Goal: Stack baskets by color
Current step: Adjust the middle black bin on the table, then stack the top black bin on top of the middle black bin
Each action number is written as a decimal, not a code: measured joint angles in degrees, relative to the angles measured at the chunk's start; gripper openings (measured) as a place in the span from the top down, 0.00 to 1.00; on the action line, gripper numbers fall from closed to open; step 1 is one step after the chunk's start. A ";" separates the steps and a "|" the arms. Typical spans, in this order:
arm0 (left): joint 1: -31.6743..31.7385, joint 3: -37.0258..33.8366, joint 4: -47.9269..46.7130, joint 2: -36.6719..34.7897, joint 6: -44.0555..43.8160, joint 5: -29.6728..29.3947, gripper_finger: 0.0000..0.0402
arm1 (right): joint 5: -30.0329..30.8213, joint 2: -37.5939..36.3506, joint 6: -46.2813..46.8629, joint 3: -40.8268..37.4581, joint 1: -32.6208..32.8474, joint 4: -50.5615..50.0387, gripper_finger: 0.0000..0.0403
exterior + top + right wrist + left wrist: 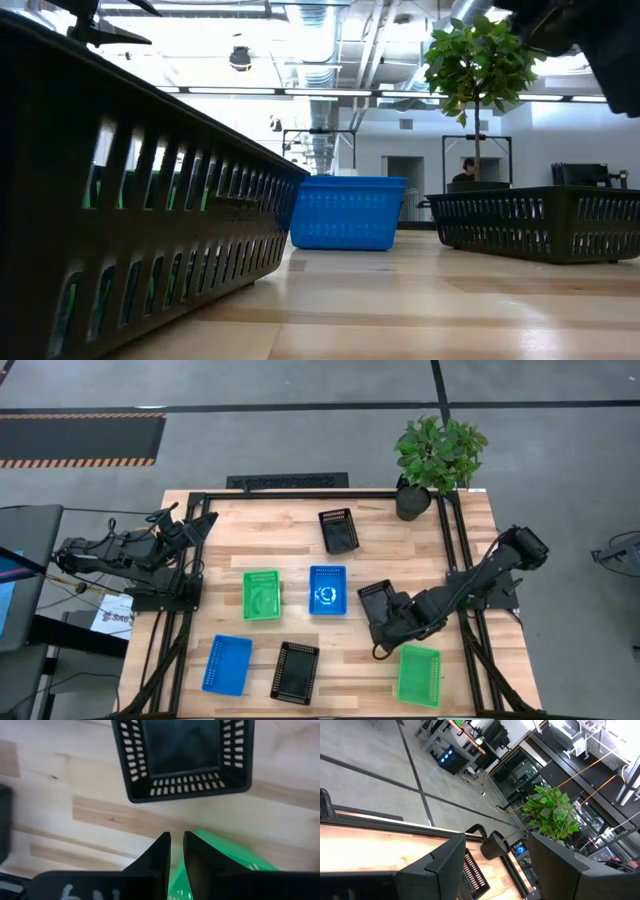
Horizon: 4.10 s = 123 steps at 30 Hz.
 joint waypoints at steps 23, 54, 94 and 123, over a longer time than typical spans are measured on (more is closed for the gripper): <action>0.00 0.00 -0.20 0.11 0.31 -1.73 0.49 | -6.11 12.22 -11.75 -0.91 -4.46 7.62 0.82; 0.00 0.00 -0.20 0.11 0.63 -3.10 0.49 | 15.41 -3.47 -43.50 6.37 -29.19 5.31 0.73; -0.02 0.00 -1.45 0.11 -0.45 -4.63 0.49 | 13.61 19.01 -64.19 6.33 -50.80 16.84 0.95; -0.01 0.00 -1.50 0.13 -0.11 -4.32 0.49 | 20.51 -6.60 -2.80 -1.15 -3.87 -14.31 0.97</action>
